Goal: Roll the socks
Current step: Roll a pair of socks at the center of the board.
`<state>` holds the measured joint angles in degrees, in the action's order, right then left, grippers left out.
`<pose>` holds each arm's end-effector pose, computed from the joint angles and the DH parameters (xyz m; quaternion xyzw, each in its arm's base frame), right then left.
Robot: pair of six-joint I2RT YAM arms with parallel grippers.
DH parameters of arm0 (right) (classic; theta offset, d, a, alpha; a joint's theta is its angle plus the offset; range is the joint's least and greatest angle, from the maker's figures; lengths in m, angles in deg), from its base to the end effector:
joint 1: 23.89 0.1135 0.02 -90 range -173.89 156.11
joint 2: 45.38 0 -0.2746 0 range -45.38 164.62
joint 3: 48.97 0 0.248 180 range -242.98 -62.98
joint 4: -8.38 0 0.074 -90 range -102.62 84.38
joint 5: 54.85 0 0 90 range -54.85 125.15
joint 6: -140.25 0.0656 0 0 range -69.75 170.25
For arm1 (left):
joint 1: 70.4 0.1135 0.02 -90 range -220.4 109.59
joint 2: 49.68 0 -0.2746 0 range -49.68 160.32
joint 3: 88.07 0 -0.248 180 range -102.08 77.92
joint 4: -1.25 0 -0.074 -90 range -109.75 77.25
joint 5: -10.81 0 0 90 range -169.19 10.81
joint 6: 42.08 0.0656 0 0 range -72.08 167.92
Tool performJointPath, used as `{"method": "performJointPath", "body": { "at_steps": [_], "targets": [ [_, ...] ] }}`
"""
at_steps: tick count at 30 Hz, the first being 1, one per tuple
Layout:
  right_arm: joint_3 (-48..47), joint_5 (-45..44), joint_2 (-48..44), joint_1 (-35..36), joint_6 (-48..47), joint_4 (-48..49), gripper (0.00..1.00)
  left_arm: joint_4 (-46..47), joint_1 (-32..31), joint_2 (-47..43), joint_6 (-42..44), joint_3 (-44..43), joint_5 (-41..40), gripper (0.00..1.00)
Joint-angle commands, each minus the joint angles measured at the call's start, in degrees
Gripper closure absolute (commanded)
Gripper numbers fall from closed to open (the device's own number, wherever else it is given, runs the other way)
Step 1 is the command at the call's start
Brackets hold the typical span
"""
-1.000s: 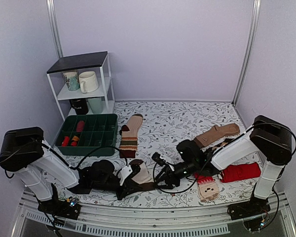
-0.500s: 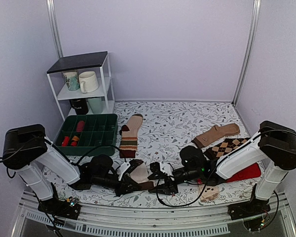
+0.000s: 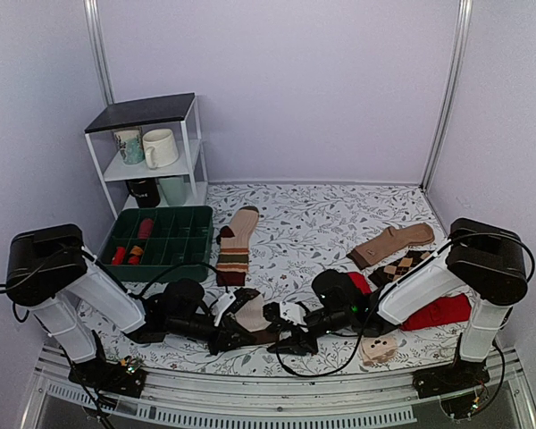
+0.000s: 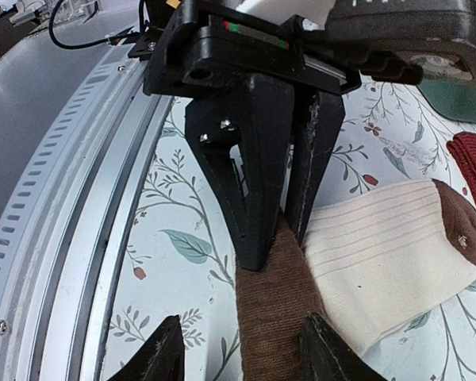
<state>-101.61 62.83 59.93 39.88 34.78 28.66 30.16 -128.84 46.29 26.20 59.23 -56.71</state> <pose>0.1293 0.3314 0.1104 -0.6313 0.5819 0.3827 0.3411 0.1206 -0.2442 0.0891 0.3596 0.7946 -0.4266 0.2392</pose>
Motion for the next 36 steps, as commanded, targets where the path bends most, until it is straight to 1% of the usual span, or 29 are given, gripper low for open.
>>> {"method": "performJointPath", "body": {
  "at_steps": [1, 3, 5, 7, 11, 15, 18, 21, 23, 24, 26, 27, 28, 29, 30, 31, 34, 36],
  "targets": [
    [-1.0, -2.3, 2.6, 0.5, 2.0, -1.7, 0.53, -9.5, 0.2, 3.0, -0.7, 2.0, 0.9, 1.00],
    [-1.3, -3.0, 3.1, 0.5, 2.2, -1.7, 0.54, -9.6, 0.2, 2.9, -0.5, 2.0, 1.0, 1.00],
    [-2.0, -3.3, 3.9, 0.4, 2.3, -3.0, 0.59, -9.6, 0.2, 2.9, -0.4, 2.0, 1.0, 1.00],
    [-2.6, -3.3, 5.2, 0.5, 2.7, -4.1, 0.62, -9.5, 0.3, 2.8, -0.4, 2.1, 0.9, 1.00],
    [-2.4, -3.9, 7.0, 0.5, 4.0, -5.1, 0.64, -9.0, 0.3, 3.0, -0.3, 2.2, 1.0, 1.00],
    [-1.3, -5.6, 6.9, 0.5, 5.1, -6.2, 0.62, -8.4, 0.4, 3.1, -0.3, 2.4, 1.1, 1.00],
    [0.5, -6.7, 5.6, 0.6, 5.7, -5.0, 0.55, -8.1, 0.3, 3.2, -0.2, 2.5, 1.2, 1.00],
    [0.8, -6.6, 5.0, 0.5, 5.7, -5.4, 0.55, -8.1, 0.4, 3.5, -0.3, 2.2, 1.5, 1.00],
    [0.7, -6.3, 5.3, 0.5, 5.8, -6.0, 0.59, -8.2, 0.5, 3.3, -0.2, 2.3, 1.3, 1.00],
    [0.5, -6.2, 5.7, 0.6, 5.9, -6.5, 0.63, -8.0, 0.5, 3.2, -0.2, 2.4, 1.1, 1.00],
    [-0.6, -6.1, 6.5, 0.5, 6.6, -8.1, 0.75, -7.5, 0.5, 2.9, -0.3, 2.6, 0.6, 1.00],
    [-1.0, -6.1, 6.9, 0.5, 6.9, -9.0, 0.78, -7.1, 0.5, 2.4, -0.3, 2.7, 0.4, 1.00],
    [-1.5, -6.1, 7.2, 0.5, 7.4, -10.0, 0.82, -6.8, 0.4, 1.9, -0.4, 2.9, -0.2, 0.98],
    [-1.7, -6.1, 7.3, 0.5, 7.7, -10.8, 0.87, -6.6, 0.4, 1.1, -0.3, 3.1, -1.3, 0.91],
    [-2.0, -6.0, 7.5, 0.5, 8.5, -11.7, 0.90, -6.6, 0.5, 0.0, 0.0, 3.2, -2.4, 0.84],
    [-2.4, -5.8, 7.6, 0.5, 9.0, -12.9, 0.92, -6.5, 0.4, -1.4, 0.7, 3.5, -3.5, 0.79],
    [-4.5, -2.8, 8.3, 0.2, 11.1, -17.6, 0.93, -6.3, 0.3, -7.3, 3.6, 4.6, -7.4, 0.71],
    [-7.2, 0.8, 9.4, -0.5, 12.8, -21.8, 0.93, -5.2, 0.1, -11.8, 6.1, 6.2, -9.6, 0.67]
  ]
}}
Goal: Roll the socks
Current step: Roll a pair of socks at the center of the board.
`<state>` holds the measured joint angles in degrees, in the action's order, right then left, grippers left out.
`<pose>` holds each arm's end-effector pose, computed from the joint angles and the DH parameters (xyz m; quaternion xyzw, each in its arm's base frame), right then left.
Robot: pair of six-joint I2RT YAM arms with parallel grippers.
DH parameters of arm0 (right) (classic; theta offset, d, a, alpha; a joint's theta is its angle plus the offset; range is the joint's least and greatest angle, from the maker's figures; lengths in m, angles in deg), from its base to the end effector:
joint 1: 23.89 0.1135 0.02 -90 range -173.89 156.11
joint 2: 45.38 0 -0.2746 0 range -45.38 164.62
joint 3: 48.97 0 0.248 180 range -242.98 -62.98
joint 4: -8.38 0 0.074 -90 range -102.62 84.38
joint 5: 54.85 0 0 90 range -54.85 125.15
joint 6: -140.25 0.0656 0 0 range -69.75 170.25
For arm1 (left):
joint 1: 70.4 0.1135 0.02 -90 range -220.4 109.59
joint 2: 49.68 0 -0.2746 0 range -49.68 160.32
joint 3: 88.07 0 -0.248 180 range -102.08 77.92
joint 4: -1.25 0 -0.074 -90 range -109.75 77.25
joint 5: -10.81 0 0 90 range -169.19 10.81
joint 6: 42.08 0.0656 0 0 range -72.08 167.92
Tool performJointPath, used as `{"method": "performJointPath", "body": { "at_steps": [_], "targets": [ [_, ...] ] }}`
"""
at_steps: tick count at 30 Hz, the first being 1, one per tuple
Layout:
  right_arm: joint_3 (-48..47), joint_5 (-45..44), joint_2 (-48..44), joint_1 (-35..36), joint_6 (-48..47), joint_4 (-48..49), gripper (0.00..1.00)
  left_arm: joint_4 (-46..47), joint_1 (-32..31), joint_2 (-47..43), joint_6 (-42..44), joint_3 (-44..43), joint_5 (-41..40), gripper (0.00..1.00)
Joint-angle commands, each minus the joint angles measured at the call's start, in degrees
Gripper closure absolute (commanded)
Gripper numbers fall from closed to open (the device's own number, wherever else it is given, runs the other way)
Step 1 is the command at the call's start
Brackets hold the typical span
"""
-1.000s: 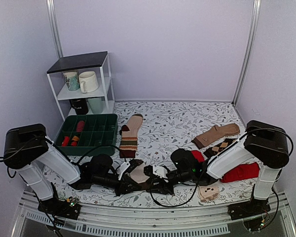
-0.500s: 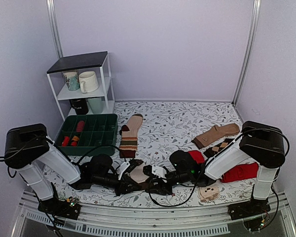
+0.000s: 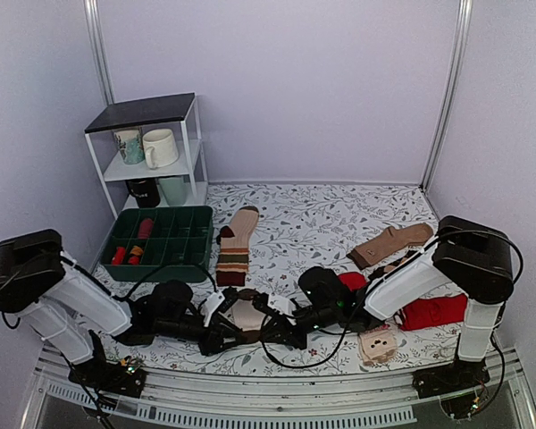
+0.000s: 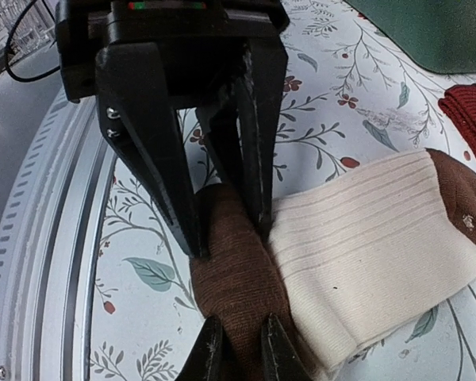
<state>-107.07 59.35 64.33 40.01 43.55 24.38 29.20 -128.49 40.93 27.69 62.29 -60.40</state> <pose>0.1410 0.3490 0.0997 -0.5807 0.6544 0.3776 0.3031 0.1181 -0.2297 0.0971 0.3550 0.7950 -0.4084 0.2743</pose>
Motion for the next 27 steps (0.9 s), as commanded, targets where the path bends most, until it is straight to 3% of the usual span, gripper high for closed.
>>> {"method": "performJointPath", "body": {
  "at_steps": [1, 7, 13, 27],
  "targets": [
    [-3.1, 6.1, 5.7, -0.8, 5.0, -19.5, 0.93, -3.5, -0.5, -8.6, 6.2, 3.9, -6.9, 0.65],
    [-13.0, 11.7, 10.5, -2.8, 8.5, -37.0, 0.93, 3.8, -4.6, -15.6, 14.9, 8.2, -14.3, 0.60],
    [-19.1, 12.9, 13.0, -5.5, 10.3, -50.6, 0.93, 6.2, -6.6, -10.8, 18.3, 7.7, -15.0, 0.58],
    [-23.5, 13.7, 15.7, -6.0, 13.9, -57.9, 0.91, 7.3, -10.7, -3.2, 21.7, 4.1, -19.1, 0.55]
  ]
}}
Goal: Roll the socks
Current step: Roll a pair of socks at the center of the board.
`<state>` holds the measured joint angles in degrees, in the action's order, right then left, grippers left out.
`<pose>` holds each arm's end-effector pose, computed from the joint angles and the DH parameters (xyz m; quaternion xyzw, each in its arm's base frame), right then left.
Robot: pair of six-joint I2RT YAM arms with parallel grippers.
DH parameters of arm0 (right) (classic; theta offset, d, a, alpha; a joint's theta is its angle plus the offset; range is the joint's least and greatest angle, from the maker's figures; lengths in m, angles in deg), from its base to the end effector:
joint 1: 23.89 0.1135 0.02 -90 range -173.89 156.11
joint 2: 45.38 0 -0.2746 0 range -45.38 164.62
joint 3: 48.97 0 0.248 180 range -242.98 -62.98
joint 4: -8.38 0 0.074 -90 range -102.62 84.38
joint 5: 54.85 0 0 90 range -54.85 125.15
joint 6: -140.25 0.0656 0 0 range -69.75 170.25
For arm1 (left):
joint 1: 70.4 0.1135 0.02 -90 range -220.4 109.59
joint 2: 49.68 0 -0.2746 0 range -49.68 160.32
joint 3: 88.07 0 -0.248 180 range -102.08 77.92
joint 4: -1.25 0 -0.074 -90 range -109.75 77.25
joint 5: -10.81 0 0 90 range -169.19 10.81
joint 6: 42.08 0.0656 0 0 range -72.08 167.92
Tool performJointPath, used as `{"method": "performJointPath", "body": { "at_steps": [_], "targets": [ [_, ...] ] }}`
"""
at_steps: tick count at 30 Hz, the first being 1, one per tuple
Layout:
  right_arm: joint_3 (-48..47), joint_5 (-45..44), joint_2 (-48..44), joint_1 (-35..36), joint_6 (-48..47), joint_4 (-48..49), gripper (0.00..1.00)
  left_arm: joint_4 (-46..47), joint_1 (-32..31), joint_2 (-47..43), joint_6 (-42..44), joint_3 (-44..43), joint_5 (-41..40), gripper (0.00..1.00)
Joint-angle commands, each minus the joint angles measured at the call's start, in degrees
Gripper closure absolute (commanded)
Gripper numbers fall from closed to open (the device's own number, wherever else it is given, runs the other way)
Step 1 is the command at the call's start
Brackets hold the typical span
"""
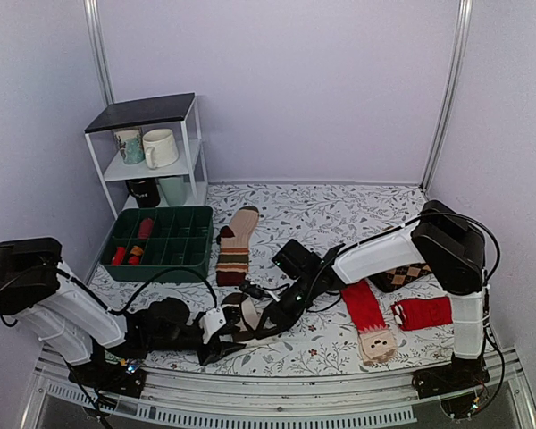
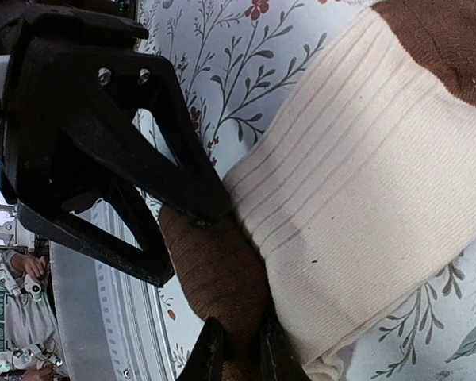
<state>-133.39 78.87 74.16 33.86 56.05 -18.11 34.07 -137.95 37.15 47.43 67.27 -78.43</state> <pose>0.1836 0.3760 0.1029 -0.4762 0.7689 0.4267 0.0034 0.0917 -0.2242 0.0999 0.4796 0.7177 -0.2872 0.4153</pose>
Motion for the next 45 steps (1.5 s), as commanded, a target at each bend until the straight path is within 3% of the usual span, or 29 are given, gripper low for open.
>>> {"method": "performJointPath", "body": {
  "at_steps": [1, 10, 14, 16, 23, 28, 34, 37, 45],
  "targets": [
    [2.6, -5.5, 6.0, 0.1, 1.4, -15.7, 0.91, 2.5, -1.3, 0.7, 2.0, -1.0, -1.1, 0.55],
    [1.9, -4.3, 7.2, -0.1, 1.6, -16.6, 0.91, 1.1, -2.7, 5.4, 0.4, -2.4, -1.7, 0.57],
    [1.8, -4.7, 7.3, 0.0, 1.9, -16.4, 0.90, -0.7, -2.9, 7.3, 0.1, -4.5, -1.0, 0.89],
    [1.7, -5.0, 7.2, -0.2, 2.2, -15.8, 0.89, -0.7, -3.0, 7.0, -1.0, -4.4, -0.5, 1.00],
    [0.9, -5.8, 5.6, -1.5, 3.0, -11.8, 0.73, -0.5, -2.7, 3.6, -6.9, -1.1, -0.2, 1.00],
    [4.0, -6.8, -0.6, -3.6, 3.9, 0.1, 0.60, 3.2, -1.2, 2.9, -13.2, 2.3, 3.7, 1.00],
    [18.2, -3.7, -12.3, -3.5, 0.2, 30.5, 0.53, 8.2, 3.6, 6.8, -17.8, 4.1, 12.4, 1.00],
    [27.5, -4.4, -16.7, -0.8, -7.9, 44.6, 0.49, 10.9, 6.2, 10.2, -19.9, 4.1, 17.0, 1.00],
    [30.0, -9.7, -15.7, 3.7, -17.8, 48.9, 0.47, 14.6, 10.0, 14.7, -23.3, 4.3, 23.9, 1.00]
  ]
}}
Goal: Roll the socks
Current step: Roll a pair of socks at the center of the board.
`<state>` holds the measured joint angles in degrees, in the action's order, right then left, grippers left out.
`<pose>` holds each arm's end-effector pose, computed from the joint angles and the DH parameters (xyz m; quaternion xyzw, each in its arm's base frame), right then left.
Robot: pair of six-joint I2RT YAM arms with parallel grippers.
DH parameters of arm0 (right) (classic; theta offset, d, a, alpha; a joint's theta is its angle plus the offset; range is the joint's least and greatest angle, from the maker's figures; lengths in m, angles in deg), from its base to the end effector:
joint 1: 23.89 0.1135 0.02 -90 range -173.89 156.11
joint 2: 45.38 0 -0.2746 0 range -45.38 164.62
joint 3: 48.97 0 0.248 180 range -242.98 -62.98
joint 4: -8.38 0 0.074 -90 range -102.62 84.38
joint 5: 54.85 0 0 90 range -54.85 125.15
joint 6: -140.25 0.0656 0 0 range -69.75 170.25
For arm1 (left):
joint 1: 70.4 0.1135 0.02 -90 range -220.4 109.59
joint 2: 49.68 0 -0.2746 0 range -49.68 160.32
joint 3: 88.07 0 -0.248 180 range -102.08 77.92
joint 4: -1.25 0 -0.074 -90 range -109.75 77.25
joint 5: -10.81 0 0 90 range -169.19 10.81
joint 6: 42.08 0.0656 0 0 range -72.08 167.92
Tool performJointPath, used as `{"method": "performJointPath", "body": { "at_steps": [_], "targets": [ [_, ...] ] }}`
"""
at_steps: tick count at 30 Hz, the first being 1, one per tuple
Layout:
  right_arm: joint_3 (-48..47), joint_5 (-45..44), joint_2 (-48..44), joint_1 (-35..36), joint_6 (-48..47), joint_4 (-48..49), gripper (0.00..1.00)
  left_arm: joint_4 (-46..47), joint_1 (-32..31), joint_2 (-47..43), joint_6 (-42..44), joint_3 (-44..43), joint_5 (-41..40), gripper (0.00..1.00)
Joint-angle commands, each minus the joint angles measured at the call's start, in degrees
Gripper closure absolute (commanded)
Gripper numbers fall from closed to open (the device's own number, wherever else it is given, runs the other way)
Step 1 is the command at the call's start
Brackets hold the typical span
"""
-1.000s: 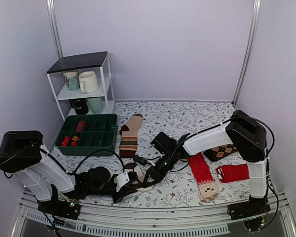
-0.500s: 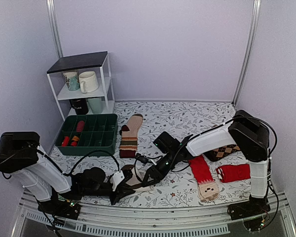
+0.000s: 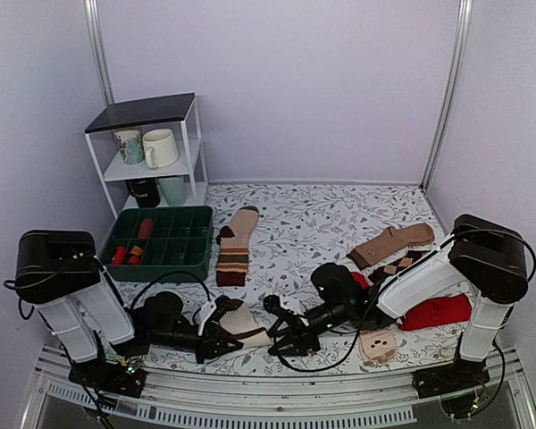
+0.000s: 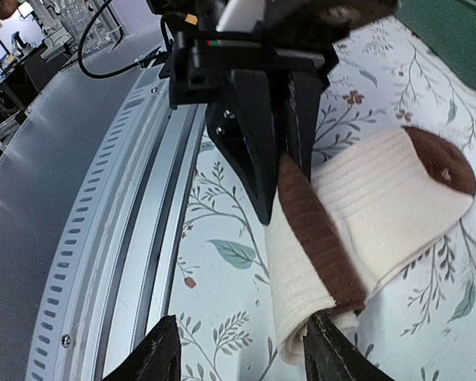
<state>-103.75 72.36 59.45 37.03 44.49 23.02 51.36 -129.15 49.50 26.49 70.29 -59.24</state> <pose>0.1366 0.3273 0.1157 -0.5851 0.6232 0.4525 0.2540 0.1042 -0.2148 0.0799 0.3545 0.7687 -0.4426 0.2959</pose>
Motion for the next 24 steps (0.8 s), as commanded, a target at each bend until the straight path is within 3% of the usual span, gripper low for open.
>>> {"method": "performJointPath", "body": {
  "at_steps": [1, 10, 17, 24],
  "targets": [
    [0.3, -2.6, -0.6, 0.5, -6.6, 8.3, 0.47, -2.8, 1.3, 2.5, -2.5, 1.2, 4.9, 1.00],
    [-1.0, -1.7, 4.2, 0.6, -9.9, 13.2, 0.44, -4.0, 1.7, 2.7, -2.9, 0.7, 5.7, 1.00],
    [-3.8, 3.5, 8.5, 0.5, -9.5, 10.5, 0.45, -4.4, 1.6, 2.4, -3.0, 0.8, 5.7, 1.00],
    [-3.5, 2.8, 9.6, 0.5, -8.5, 8.7, 0.51, -4.6, 1.7, 2.7, -2.9, 0.5, 5.8, 1.00]
  ]
}}
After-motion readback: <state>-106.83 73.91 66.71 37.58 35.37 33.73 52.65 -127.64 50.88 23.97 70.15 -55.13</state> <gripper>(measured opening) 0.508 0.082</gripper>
